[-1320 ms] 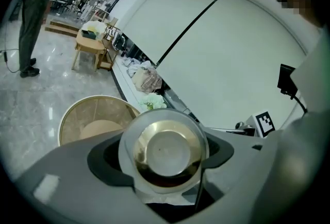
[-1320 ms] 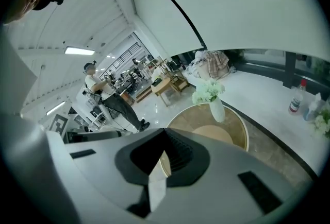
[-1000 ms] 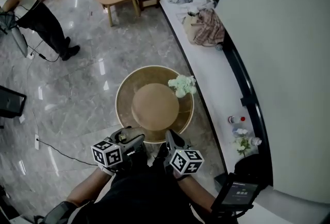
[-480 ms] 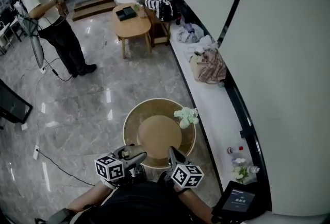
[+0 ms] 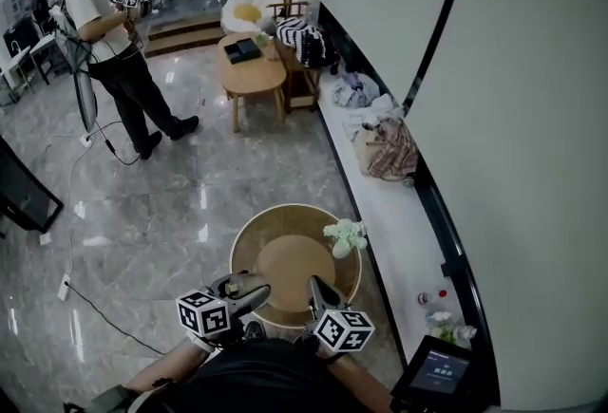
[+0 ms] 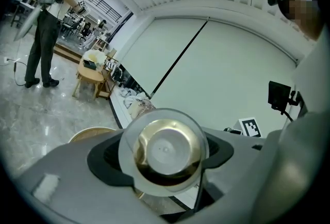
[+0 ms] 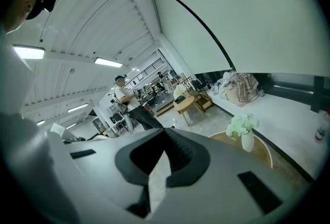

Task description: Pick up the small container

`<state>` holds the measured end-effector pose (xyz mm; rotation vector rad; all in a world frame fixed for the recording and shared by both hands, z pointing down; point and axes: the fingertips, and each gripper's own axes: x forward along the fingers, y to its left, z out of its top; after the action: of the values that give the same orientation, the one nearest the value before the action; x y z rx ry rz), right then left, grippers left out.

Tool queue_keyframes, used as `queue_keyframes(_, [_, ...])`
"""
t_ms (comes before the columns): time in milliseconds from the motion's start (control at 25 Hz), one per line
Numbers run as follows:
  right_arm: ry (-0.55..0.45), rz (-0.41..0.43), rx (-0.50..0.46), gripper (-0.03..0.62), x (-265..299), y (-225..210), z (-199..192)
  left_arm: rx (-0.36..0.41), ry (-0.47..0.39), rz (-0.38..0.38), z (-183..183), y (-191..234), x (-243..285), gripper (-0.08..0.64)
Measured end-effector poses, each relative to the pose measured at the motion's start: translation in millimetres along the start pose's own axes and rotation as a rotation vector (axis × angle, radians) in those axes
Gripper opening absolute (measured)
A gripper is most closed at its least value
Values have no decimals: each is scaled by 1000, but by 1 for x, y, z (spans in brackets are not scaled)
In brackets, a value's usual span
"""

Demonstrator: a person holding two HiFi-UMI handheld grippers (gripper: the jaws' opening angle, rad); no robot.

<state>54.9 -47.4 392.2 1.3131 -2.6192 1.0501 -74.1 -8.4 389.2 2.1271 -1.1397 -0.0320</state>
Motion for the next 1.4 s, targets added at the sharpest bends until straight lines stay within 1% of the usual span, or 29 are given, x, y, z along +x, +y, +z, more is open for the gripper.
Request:
queue_keyframes(160, [-11, 16, -32, 6, 4, 7, 6, 27, -31, 2, 11, -1, -2, 334])
queue_keyframes(320, [-38, 30, -61, 6, 11, 15, 21, 61, -61, 4, 32, 4, -2, 334])
queue_keyframes(640, [-66, 13, -72, 6, 12, 7, 28, 117, -71, 15, 45, 15, 4, 334])
queue_keyframes(840, [-69, 4, -60, 6, 7, 0, 25, 102, -59, 10, 41, 17, 10, 334])
queue_keyframes(1000, [-75, 4, -69, 6, 5, 5, 25, 103, -50, 2, 41, 16, 7, 334])
queue_keyframes(1200, [-102, 5, -114, 6, 7, 13, 32, 102, -42, 11, 43, 22, 7, 334])
queue_keyframes(1400, [-129, -4, -147, 6, 15, 4, 41, 87, -19, 15, 39, 34, 22, 334])
